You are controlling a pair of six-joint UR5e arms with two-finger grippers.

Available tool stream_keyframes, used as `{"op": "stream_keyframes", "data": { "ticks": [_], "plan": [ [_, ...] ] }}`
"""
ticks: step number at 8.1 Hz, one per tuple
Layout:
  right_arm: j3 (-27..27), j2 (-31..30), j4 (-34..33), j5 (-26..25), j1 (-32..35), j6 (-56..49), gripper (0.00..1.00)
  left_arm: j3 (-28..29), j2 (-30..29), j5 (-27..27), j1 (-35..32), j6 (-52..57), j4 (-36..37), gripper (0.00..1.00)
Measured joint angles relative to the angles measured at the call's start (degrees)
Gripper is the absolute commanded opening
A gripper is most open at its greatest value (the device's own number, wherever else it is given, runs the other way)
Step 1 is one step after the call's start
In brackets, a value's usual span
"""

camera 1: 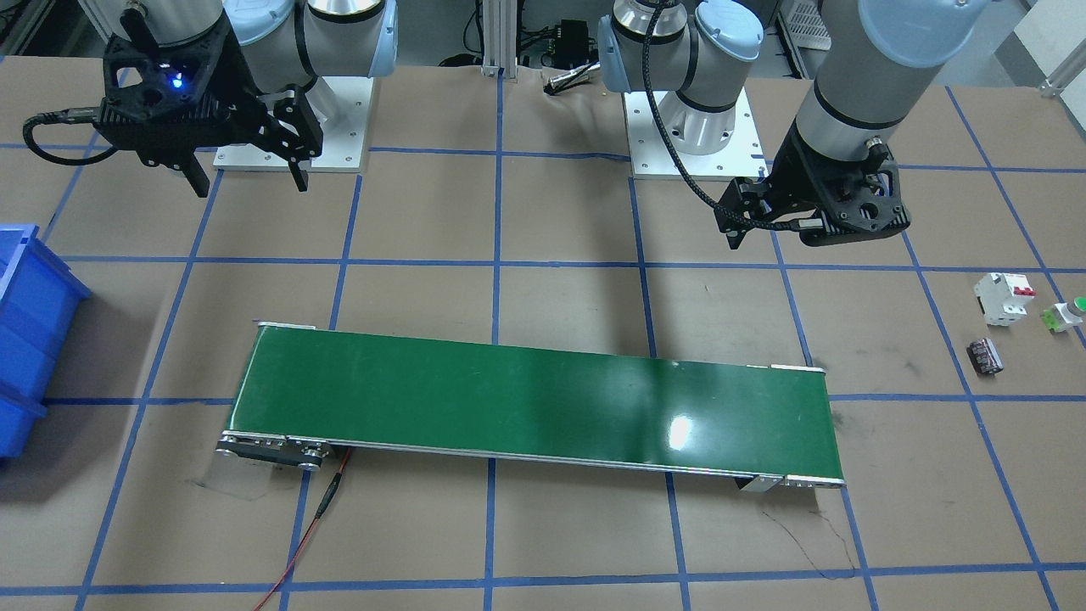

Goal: Move capacitor from left to right
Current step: 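Move the left gripper outward above the brown capacitor beside the conveyor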

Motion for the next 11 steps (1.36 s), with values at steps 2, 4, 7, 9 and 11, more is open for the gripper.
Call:
{"op": "stream_keyframes", "data": {
  "ticks": [2,4,7,9,11],
  "plan": [
    [0.0,0.0,0.0,0.0,0.0,0.4,1.00,0.0,0.1,0.1,0.0,0.0,0.0,1.00],
    [0.0,-0.1,0.0,0.0,0.0,0.5,1.00,0.1,-0.5,0.1,0.9,0.5,0.2,1.00],
    [0.0,-0.1,0.0,0.0,0.0,0.4,1.00,0.1,-3.2,-0.2,11.1,7.8,1.3,1.00],
    [0.0,-0.1,0.0,0.0,0.0,0.4,1.00,0.1,-6.2,-0.1,17.5,16.8,6.7,1.00],
    [0.0,-0.1,0.0,0.0,0.0,0.4,1.00,0.0,-9.5,-0.1,22.4,23.2,10.9,1.00]
  ]
}}
